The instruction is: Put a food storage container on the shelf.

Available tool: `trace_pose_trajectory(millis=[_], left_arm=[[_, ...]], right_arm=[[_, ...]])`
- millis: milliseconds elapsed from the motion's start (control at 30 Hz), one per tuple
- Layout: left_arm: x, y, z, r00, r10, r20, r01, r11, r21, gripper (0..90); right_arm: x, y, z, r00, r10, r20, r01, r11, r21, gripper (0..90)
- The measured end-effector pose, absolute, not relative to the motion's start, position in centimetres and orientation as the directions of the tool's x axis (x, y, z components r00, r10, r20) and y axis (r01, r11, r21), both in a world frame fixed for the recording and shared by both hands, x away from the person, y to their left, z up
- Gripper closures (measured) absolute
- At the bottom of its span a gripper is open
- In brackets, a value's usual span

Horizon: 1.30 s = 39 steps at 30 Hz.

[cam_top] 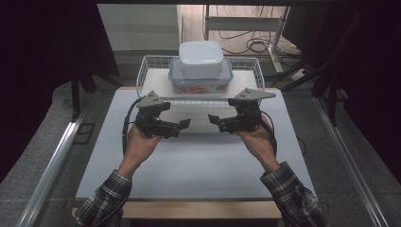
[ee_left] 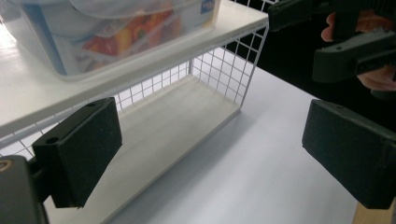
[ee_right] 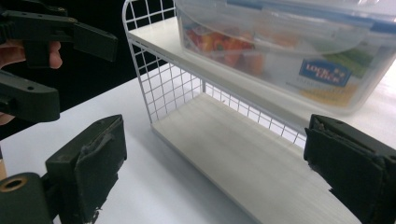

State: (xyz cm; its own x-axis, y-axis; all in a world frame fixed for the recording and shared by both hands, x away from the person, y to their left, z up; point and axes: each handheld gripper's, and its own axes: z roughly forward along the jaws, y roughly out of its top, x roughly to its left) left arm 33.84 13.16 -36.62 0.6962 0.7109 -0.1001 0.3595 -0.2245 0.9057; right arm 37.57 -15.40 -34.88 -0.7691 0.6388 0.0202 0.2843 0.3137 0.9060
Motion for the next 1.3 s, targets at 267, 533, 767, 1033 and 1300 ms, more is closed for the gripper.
trace_pose_trajectory(millis=[267,533,767,1033,1300], left_arm=[[33.1,13.2,-37.9,0.704,0.706,-0.083,0.348,-0.239,0.907,3.8],[32.5,13.1,-38.7,0.71,0.7,-0.079,0.344,-0.246,0.906,3.7],[32.1,12.9,-39.6,0.723,0.684,-0.097,0.36,-0.253,0.898,5.0],[31.8,13.0,-40.5,0.725,0.682,-0.094,0.356,-0.255,0.899,4.9],[31.5,13.1,-41.7,0.72,0.686,-0.105,0.371,-0.252,0.894,4.9]], right_arm=[[37.2,-15.7,-35.8,-0.775,0.632,0.028,0.295,0.323,0.899,5.0],[36.6,-16.0,-36.3,-0.781,0.624,0.028,0.293,0.326,0.899,3.9],[36.2,-16.4,-37.1,-0.781,0.624,0.026,0.296,0.334,0.895,3.7],[36.0,-16.7,-38.2,-0.778,0.628,0.013,0.295,0.347,0.89,3.6],[35.5,-16.9,-39.2,-0.778,0.629,0.0,0.295,0.364,0.883,2.0]])
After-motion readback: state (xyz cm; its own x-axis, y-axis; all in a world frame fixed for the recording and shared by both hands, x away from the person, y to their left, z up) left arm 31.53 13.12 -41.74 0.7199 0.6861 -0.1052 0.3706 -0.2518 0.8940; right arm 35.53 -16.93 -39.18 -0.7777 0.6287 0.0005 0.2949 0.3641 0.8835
